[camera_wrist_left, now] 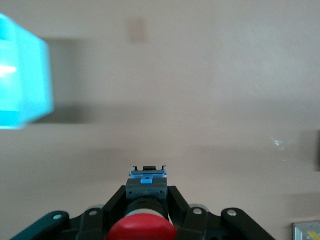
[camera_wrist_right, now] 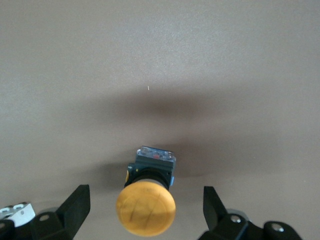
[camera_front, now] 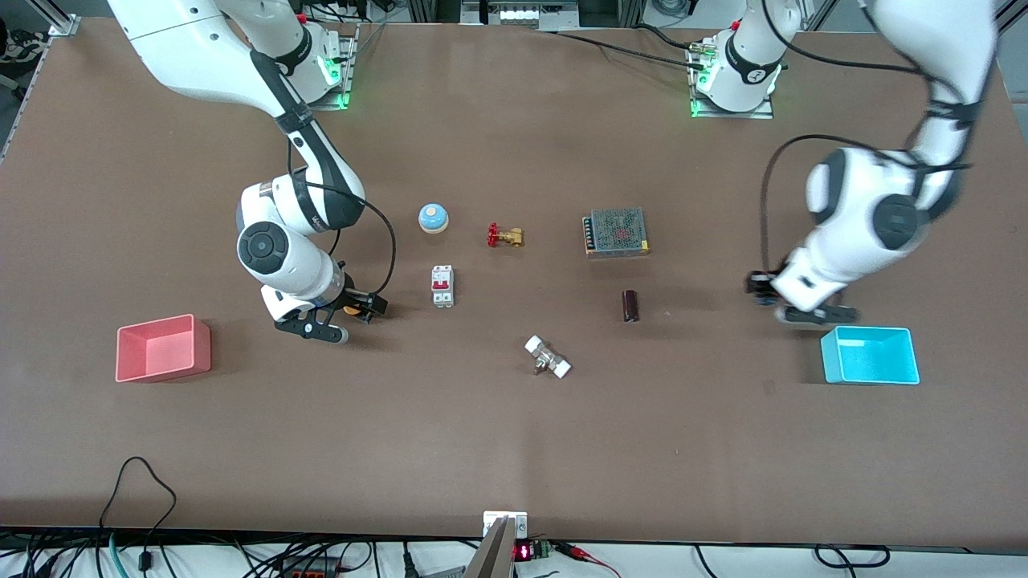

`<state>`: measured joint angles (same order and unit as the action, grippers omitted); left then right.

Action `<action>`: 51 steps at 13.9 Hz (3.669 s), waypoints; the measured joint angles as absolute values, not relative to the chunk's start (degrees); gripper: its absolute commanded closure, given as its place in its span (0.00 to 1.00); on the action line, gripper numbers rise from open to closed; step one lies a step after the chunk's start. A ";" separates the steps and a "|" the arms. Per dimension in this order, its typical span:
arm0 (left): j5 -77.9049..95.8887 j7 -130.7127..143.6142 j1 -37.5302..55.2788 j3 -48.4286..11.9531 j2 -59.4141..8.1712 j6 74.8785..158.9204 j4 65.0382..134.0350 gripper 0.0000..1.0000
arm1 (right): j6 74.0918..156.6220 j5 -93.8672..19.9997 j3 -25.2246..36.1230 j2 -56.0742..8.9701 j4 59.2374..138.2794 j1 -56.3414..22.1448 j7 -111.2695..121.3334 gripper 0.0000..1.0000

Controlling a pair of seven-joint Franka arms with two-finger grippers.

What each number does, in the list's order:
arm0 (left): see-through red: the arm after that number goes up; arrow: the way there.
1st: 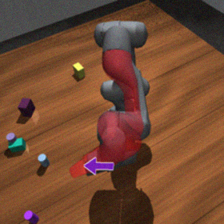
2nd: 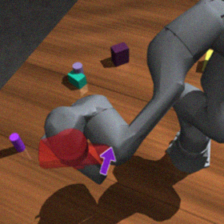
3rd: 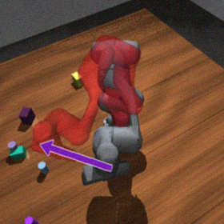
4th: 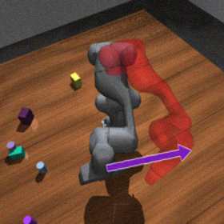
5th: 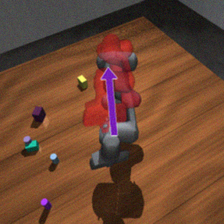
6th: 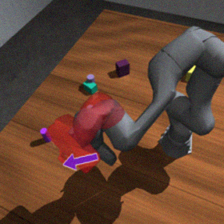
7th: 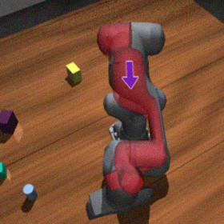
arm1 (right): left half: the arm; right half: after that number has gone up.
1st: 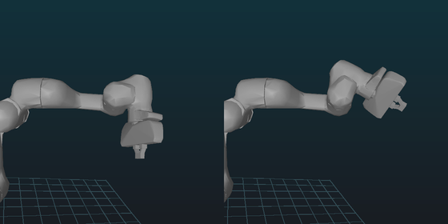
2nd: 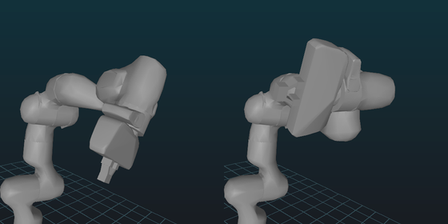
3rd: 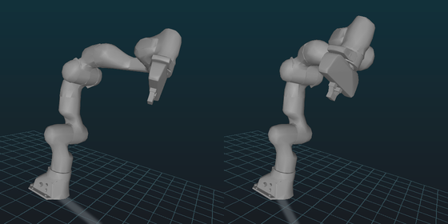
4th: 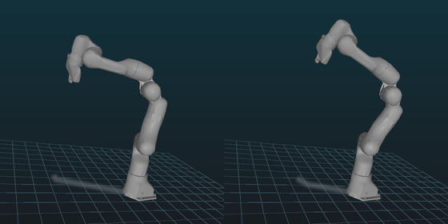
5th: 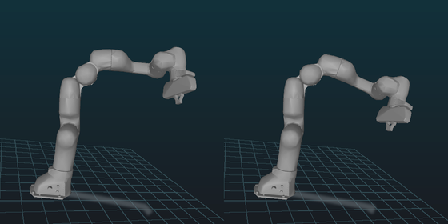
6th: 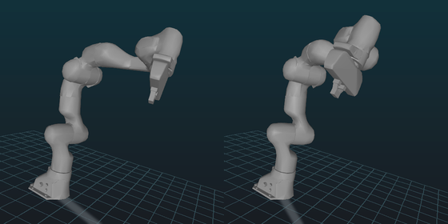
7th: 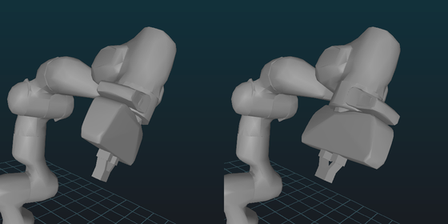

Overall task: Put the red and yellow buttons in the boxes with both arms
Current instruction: 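Close the right gripper on the yellow button while the left gripper grasps the red, then carry the yellow button to the pink box while the left gripper carries red to cyan, then lower and release the red button into the cyan box with the left gripper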

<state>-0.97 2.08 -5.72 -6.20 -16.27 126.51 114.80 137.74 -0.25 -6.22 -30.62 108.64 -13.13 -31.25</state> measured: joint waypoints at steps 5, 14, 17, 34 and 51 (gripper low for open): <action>-6.30 -2.00 -14.27 -5.86 -21.21 117.11 99.03 0.81 | 137.76 -0.25 -6.24 -30.83 108.70 -13.15 -31.31 0.43; -7.11 -5.53 -17.66 -5.83 -40.08 120.23 85.14 0.81 | 137.85 -0.21 -6.35 -30.96 108.70 -13.18 -31.32 0.74; -7.23 -6.06 -18.67 -5.81 -41.13 120.84 84.99 0.80 | 138.01 0.16 -6.32 -30.47 108.36 -12.95 -29.31 0.74; -7.24 -6.18 -20.16 -5.94 -45.10 121.31 84.91 0.00 | 130.56 4.24 -5.99 -21.06 105.30 14.91 32.44 0.74; -7.24 -6.05 -19.80 -15.51 -21.06 110.89 80.91 0.00 | 136.93 3.63 -3.60 -32.12 101.52 17.93 30.12 0.72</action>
<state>-7.24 -6.05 -19.80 -15.51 -21.06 110.89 80.91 136.93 3.63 -3.60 -32.12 101.52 17.93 30.12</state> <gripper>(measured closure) 0.000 0.639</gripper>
